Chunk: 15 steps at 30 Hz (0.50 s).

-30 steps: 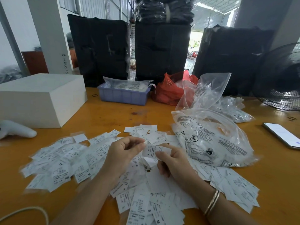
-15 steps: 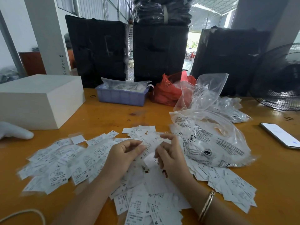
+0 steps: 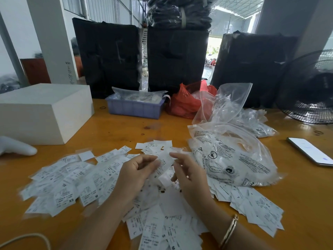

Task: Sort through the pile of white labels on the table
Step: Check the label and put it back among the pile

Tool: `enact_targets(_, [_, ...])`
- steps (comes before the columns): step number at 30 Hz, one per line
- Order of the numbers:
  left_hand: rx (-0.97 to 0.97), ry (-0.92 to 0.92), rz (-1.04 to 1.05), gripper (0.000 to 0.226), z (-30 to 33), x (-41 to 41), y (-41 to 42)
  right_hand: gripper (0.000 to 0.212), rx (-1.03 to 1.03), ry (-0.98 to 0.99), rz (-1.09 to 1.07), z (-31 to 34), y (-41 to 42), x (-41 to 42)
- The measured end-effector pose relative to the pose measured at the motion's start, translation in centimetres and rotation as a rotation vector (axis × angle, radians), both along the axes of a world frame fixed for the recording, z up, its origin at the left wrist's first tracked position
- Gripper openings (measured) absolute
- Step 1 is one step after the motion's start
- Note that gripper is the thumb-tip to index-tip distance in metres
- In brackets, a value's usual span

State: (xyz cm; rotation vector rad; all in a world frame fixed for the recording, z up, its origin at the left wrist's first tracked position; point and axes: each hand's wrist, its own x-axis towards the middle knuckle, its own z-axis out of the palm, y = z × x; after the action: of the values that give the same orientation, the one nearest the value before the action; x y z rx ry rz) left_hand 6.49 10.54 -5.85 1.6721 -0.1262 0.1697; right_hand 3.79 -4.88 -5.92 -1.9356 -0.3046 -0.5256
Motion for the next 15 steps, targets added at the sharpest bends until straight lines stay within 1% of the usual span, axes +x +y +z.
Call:
enact_targets(2, [-0.002,-0.006,-0.006,0.023,0.13,-0.08,-0.03,0.040,-0.020,0.000,-0.008,-0.13,0.21,0.05])
enact_targets(3, [-0.004,-0.006,-0.004,0.023,0.12,-0.02,-0.03,0.040,-0.010,0.002,-0.003,-0.19,0.20,0.07])
enact_targets(6, [-0.001,-0.017,0.006,0.008,-0.14,0.16,0.08,0.037,-0.021,0.032,0.065,-0.27,0.20,-0.06])
enact_targets(8, [-0.006,-0.017,-0.001,0.006,-0.24,0.18,0.18,0.035,-0.013,0.071,0.132,-0.32,0.34,0.05])
enact_targets(12, [-0.004,-0.014,0.012,0.006,-0.13,0.08,0.12,0.033,0.168,0.186,0.158,-0.28,0.20,0.49])
enact_targets(13, [-0.003,-0.015,0.018,0.005,-0.15,0.04,0.09,0.031,0.173,0.185,0.143,-0.36,0.05,0.57])
enact_targets(15, [-0.004,-0.021,0.018,0.005,-0.18,-0.06,0.01,0.031,0.092,0.157,0.139,-0.59,-0.02,0.59])
